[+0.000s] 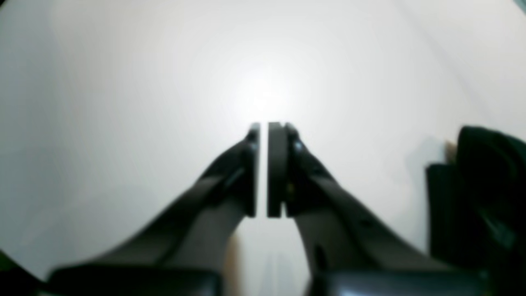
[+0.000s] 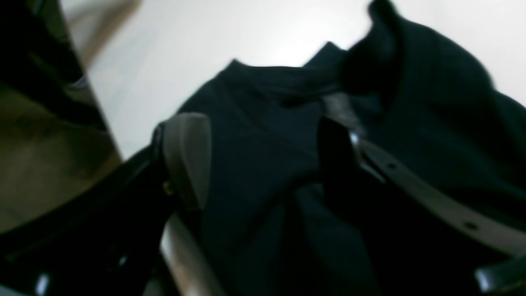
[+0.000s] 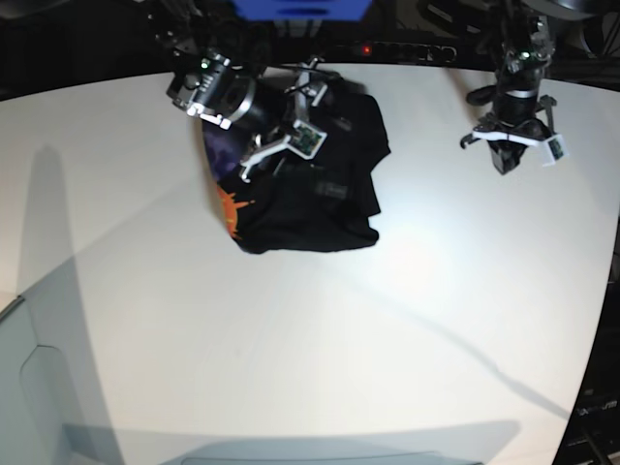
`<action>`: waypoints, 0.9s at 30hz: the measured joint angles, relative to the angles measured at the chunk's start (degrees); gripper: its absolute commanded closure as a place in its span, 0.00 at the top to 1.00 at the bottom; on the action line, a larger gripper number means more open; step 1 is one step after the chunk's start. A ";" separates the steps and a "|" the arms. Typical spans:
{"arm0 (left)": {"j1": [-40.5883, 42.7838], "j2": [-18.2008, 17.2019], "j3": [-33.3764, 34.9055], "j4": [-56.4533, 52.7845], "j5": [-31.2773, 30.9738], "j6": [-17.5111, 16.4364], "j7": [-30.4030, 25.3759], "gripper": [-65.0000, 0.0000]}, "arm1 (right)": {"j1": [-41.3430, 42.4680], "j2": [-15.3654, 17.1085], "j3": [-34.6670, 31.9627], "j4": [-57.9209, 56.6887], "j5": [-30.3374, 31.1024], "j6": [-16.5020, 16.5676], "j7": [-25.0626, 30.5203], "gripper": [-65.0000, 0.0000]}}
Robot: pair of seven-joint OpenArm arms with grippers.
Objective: Fold the T-shirt properly
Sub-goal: 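Drag the shirt with the right gripper while the left gripper holds its edge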
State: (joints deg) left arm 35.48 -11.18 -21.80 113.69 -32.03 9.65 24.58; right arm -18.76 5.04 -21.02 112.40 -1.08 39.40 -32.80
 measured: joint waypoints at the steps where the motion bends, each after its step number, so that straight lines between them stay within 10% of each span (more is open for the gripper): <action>1: -0.02 0.39 1.27 0.02 0.04 0.00 -0.20 0.24 | 0.00 0.02 1.64 0.02 0.00 0.00 -0.02 0.64; 7: 2.05 4.39 7.63 0.39 0.24 0.24 -0.33 0.49 | 0.63 -3.04 12.63 0.09 0.04 -0.02 0.28 0.64; 23: 3.19 7.34 23.06 -1.86 0.87 0.66 -0.61 0.48 | 2.03 -3.80 19.45 0.00 -0.02 0.00 -0.37 0.64; 27: 3.02 7.13 25.62 -3.82 0.85 0.61 -0.79 0.36 | 2.08 -3.80 19.45 -0.04 -0.02 0.00 -0.39 0.64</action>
State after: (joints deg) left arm 38.50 -4.05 3.81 109.86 -31.18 10.26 23.79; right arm -16.69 1.23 -1.56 112.36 -1.10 39.40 -33.19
